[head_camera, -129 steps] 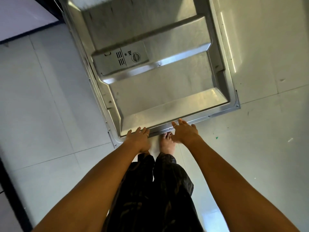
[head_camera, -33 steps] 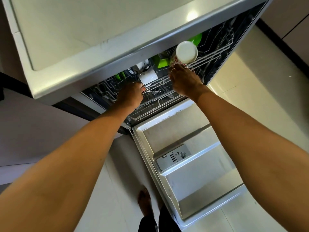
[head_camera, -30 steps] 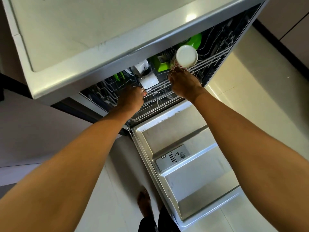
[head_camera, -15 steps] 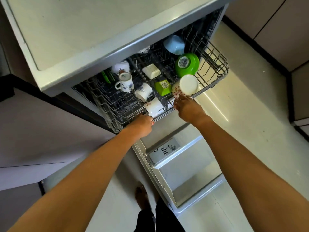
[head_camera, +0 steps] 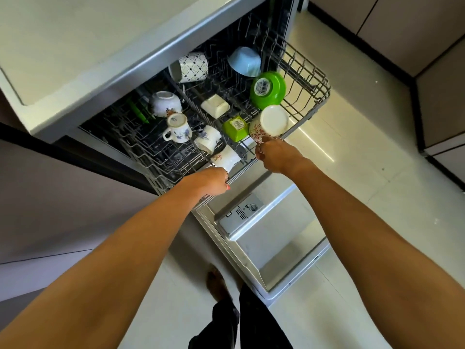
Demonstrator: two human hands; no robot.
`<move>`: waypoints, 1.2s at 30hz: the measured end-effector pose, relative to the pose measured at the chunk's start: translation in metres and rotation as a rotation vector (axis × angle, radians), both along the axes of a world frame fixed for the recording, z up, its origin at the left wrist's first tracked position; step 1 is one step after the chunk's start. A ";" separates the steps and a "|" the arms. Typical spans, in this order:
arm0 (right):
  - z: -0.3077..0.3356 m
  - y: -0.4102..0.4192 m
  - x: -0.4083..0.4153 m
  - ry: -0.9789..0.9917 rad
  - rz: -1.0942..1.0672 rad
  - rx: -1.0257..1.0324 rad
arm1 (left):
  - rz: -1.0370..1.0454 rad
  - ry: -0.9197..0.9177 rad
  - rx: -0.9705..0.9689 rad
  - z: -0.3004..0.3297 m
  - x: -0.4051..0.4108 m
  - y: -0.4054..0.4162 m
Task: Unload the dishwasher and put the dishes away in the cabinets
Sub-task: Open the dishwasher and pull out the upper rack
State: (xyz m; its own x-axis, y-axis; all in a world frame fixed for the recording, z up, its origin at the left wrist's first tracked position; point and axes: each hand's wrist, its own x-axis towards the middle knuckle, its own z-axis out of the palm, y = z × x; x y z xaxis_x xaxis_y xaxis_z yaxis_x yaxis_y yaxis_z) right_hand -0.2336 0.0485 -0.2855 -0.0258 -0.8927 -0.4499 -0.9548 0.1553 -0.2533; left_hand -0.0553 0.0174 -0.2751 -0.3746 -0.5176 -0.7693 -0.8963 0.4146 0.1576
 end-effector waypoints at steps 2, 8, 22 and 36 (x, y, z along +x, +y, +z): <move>-0.002 0.000 0.000 0.004 0.001 -0.012 | -0.024 -0.004 0.000 -0.001 -0.002 0.000; -0.012 0.011 0.001 -0.020 0.022 -0.026 | -0.082 -0.016 0.021 -0.003 0.001 0.010; 0.001 0.031 -0.010 -0.017 0.039 0.023 | -0.184 0.002 0.028 0.006 -0.009 0.029; -0.017 0.059 -0.018 -0.109 -0.148 0.039 | -0.199 0.005 0.059 -0.010 -0.019 0.049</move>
State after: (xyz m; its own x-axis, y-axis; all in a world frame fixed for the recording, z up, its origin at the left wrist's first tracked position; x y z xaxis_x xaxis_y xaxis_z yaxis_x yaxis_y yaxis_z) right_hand -0.2517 0.1076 -0.3027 -0.1047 -0.8647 -0.4913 -0.8881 0.3037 -0.3452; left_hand -0.0743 0.0661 -0.2855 -0.4690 -0.3869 -0.7939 -0.7967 0.5733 0.1912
